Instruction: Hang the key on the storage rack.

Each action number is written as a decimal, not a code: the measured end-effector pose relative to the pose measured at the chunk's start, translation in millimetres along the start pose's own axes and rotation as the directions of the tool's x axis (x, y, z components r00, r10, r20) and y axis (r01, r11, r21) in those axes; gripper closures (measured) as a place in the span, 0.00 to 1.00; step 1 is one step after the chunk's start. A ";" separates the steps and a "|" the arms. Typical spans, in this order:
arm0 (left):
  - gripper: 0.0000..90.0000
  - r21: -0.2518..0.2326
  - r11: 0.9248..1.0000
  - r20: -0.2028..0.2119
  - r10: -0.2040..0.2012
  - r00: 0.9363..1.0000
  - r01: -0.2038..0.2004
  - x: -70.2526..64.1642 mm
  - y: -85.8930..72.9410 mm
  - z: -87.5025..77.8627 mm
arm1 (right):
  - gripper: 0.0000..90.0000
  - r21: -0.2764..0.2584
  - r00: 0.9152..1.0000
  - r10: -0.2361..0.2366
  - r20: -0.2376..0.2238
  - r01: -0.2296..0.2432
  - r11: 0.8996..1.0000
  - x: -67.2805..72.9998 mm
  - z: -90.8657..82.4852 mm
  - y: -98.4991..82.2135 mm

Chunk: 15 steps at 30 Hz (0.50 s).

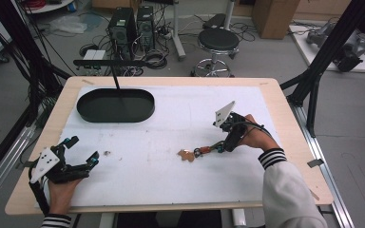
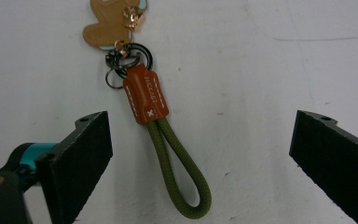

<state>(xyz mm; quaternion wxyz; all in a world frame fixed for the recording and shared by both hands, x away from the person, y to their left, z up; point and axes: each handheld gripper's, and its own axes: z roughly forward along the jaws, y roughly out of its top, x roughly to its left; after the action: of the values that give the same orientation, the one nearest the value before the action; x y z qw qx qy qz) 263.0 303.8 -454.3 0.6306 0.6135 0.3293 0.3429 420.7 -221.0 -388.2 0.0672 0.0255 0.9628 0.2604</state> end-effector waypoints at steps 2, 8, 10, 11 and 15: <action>0.05 0.000 1.000 0.000 0.000 1.000 0.000 0.0 0.0 0.0 | 0.05 0.024 1.000 -0.014 -0.002 0.014 1.000 -0.6 3.9 -0.5; 0.05 0.001 1.000 0.000 0.001 1.000 -0.001 0.1 0.1 0.0 | 0.07 0.071 0.999 -0.033 -0.027 0.035 0.997 1.1 10.0 -1.6; 0.05 0.001 1.000 0.000 0.002 1.000 -0.002 0.1 0.0 -0.1 | 0.13 0.079 0.999 -0.030 -0.040 0.033 0.996 1.1 10.5 -2.1; 0.06 0.001 1.000 0.000 0.002 1.000 -0.002 0.1 0.1 -0.1 | 0.17 0.084 0.998 -0.037 -0.047 0.041 0.996 0.6 10.7 -2.2; 0.05 0.001 1.000 0.000 0.002 1.000 -0.002 0.0 0.0 -0.1 | 0.23 0.103 0.997 -0.044 -0.061 0.051 0.993 0.2 12.6 -2.5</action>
<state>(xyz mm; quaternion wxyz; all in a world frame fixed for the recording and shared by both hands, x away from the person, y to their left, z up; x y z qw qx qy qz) 263.0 303.8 -454.3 0.6301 0.6141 0.3287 0.3434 422.3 -216.8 -400.3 0.0436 -0.0017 0.9770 0.2086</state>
